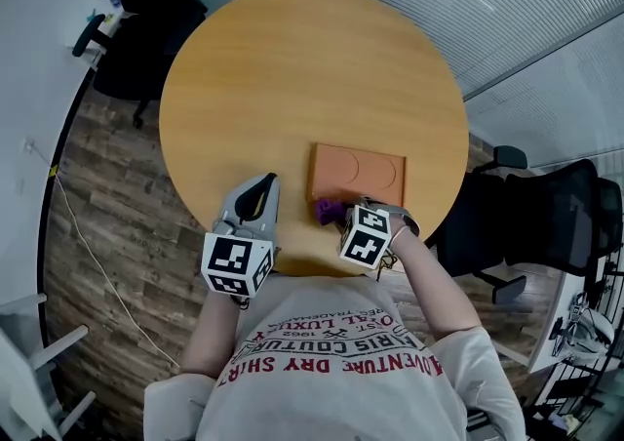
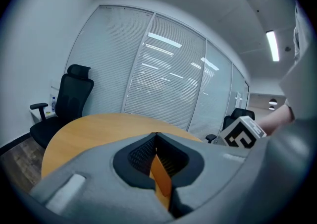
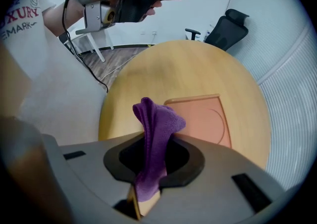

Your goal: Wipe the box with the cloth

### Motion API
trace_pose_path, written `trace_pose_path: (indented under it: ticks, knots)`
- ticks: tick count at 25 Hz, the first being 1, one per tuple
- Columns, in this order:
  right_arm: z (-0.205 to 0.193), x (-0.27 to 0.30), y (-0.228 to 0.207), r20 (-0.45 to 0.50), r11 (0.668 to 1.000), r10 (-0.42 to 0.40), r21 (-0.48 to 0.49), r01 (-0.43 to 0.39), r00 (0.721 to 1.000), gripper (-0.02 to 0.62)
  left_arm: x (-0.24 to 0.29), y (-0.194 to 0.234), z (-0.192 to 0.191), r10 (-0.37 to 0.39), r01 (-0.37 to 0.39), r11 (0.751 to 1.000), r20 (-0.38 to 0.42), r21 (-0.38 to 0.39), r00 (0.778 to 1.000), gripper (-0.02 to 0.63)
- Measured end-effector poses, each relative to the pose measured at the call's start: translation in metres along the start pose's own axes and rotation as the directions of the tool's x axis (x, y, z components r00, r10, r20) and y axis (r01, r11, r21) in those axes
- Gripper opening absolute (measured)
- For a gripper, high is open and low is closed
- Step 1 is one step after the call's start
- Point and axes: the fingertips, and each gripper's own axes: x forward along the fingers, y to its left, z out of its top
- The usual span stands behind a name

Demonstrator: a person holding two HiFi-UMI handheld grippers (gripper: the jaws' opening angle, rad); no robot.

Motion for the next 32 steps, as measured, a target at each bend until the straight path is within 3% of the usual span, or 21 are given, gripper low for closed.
trace_pose_path:
  ticks: [6,12,18,32]
  knots:
    - [-0.016,-0.020,-0.062,0.033,0.992,-0.124,0.039,0.123,0.992,0.074,0.005,-0.005,0.006,0.055,-0.055,0.998,0.012,-0.009,0.998,0.009]
    - [-0.031,-0.021,-0.127,0.022,0.964,-0.265,0.034,0.264,0.964,0.074,0.013,-0.008,0.000,0.094,-0.094,0.995,-0.018,-0.018,0.995,0.009]
    - [-0.039,-0.001,-0.148,0.011,0.963,-0.268,0.035,0.268,0.963,0.075,0.020,-0.011,-0.002,0.113,-0.114,0.993,-0.042,-0.020,0.993,0.009]
    - [-0.036,0.012,-0.122,0.001,0.968,-0.252,-0.010,0.252,0.968,0.074,0.009,-0.009,-0.008,0.124,-0.125,0.992,-0.059,-0.012,0.990,0.009]
